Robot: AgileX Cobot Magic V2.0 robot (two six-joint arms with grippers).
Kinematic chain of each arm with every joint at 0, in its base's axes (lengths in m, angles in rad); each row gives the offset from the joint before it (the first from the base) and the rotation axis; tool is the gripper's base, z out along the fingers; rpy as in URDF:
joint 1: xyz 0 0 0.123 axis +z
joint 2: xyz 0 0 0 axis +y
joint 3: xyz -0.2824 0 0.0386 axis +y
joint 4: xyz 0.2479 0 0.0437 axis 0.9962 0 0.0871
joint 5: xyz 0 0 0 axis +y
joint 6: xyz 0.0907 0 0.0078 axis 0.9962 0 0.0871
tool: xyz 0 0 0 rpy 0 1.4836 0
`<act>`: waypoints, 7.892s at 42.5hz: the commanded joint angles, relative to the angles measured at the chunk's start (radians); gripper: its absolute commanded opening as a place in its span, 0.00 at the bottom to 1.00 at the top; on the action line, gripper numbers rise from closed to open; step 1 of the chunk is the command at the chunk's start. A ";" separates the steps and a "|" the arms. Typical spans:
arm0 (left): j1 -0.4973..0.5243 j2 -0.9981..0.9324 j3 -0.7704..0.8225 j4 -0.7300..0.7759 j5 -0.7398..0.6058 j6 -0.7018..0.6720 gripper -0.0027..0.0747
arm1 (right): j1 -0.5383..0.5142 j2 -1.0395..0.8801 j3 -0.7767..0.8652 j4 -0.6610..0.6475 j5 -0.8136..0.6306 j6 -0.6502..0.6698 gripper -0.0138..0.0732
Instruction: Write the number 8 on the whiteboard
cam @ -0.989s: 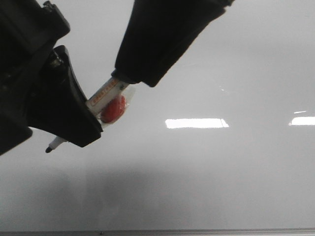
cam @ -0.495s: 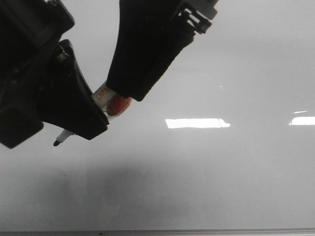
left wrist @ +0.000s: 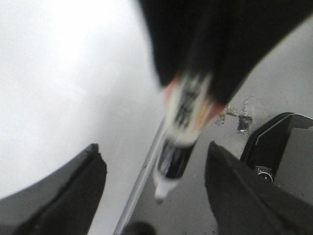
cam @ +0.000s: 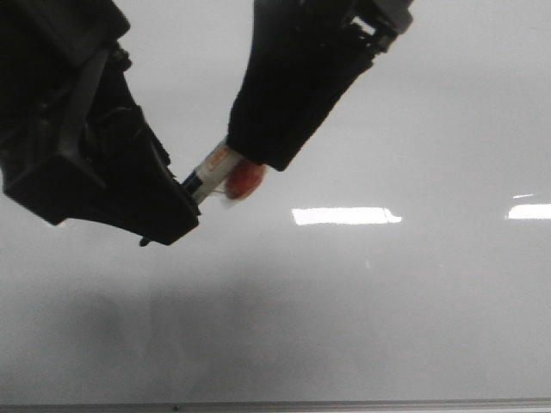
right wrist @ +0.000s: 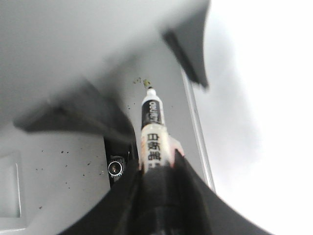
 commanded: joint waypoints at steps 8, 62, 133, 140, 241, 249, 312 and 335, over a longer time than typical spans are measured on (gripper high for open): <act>0.131 -0.181 0.124 -0.065 -0.134 -0.021 0.46 | -0.138 -0.157 0.109 0.088 -0.084 -0.007 0.08; 0.286 -0.782 0.462 -0.326 -0.401 -0.021 0.01 | -0.231 0.073 0.031 0.511 -0.510 -0.127 0.08; 0.286 -0.782 0.462 -0.326 -0.400 -0.021 0.01 | -0.198 0.119 0.145 0.549 -0.541 -0.127 0.09; 0.286 -0.782 0.462 -0.326 -0.400 -0.021 0.01 | -0.261 0.079 0.146 0.523 -0.504 -0.127 0.09; 0.026 -0.443 0.151 -0.305 -0.026 0.395 0.01 | 0.249 -0.082 -0.154 -0.015 -0.056 -0.172 0.34; 0.028 -0.391 0.151 -0.271 -0.033 0.217 0.01 | 0.212 -0.103 -0.154 -0.032 -0.082 -0.068 0.77; 0.868 0.091 0.151 -0.254 -0.571 -0.149 0.01 | -0.365 -1.183 0.815 -0.062 -0.393 0.405 0.08; 0.868 0.211 0.074 -0.254 -0.547 -0.149 0.45 | -0.365 -1.183 0.815 -0.062 -0.392 0.405 0.08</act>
